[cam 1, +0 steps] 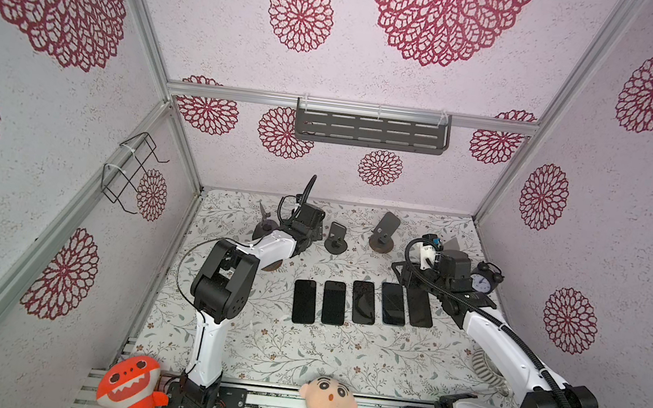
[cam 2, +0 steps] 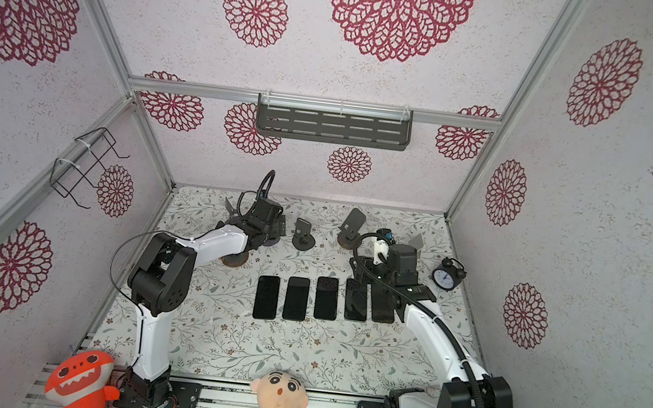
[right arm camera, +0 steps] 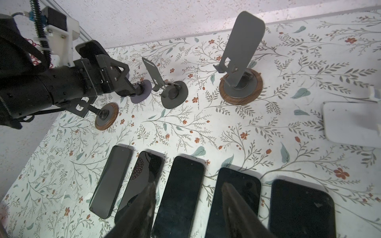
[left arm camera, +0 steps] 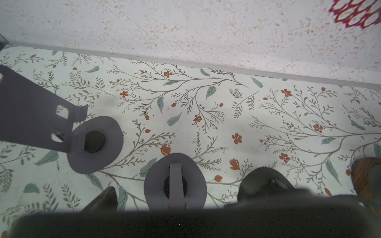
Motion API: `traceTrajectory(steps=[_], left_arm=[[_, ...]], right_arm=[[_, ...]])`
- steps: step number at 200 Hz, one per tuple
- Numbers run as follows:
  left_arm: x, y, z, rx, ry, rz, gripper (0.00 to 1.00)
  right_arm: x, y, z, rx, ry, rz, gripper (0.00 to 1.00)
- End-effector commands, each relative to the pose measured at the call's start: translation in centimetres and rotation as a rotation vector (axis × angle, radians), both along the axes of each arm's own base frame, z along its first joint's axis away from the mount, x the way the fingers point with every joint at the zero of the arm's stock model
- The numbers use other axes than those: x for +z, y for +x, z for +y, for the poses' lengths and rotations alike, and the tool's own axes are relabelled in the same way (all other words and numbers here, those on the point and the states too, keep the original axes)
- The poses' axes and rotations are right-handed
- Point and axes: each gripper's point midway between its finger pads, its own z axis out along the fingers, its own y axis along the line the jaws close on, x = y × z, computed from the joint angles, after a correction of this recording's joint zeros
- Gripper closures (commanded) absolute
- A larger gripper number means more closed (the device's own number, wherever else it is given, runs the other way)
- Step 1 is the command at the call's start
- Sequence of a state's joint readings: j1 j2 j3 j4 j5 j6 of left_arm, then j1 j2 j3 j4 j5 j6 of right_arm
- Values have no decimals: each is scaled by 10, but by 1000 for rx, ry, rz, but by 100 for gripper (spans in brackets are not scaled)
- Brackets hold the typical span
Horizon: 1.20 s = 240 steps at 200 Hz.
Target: Remove the phone from the phone stand
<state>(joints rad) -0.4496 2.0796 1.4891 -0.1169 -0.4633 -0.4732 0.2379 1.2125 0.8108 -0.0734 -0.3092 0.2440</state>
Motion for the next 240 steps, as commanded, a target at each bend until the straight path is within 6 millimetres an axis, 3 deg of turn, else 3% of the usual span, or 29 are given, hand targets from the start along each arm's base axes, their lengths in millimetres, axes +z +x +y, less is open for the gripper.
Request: traceTrajectory(steps=[1, 39, 112, 187, 207, 211, 240], left_arm=[[-11, 2, 7, 32, 8, 0, 12], [-15, 3, 8, 37, 11, 5, 19], [-2, 2, 7, 33, -1, 1, 25], [43, -6, 0, -6, -52, -41, 25], [45, -10, -1, -16, -53, -32, 25], [65, -12, -1, -20, -68, -61, 25], [79, -25, -1, -35, -69, -50, 24]], right_arm=[[15, 3, -1, 6, -5, -53, 44], [15, 3, -1, 8, -8, -55, 44], [13, 2, -2, 8, -11, -55, 44], [14, 3, -1, 12, -5, -56, 44], [15, 3, 0, 14, -4, -56, 44], [16, 3, 0, 15, -4, -58, 44], [14, 3, -1, 15, -7, -55, 44]])
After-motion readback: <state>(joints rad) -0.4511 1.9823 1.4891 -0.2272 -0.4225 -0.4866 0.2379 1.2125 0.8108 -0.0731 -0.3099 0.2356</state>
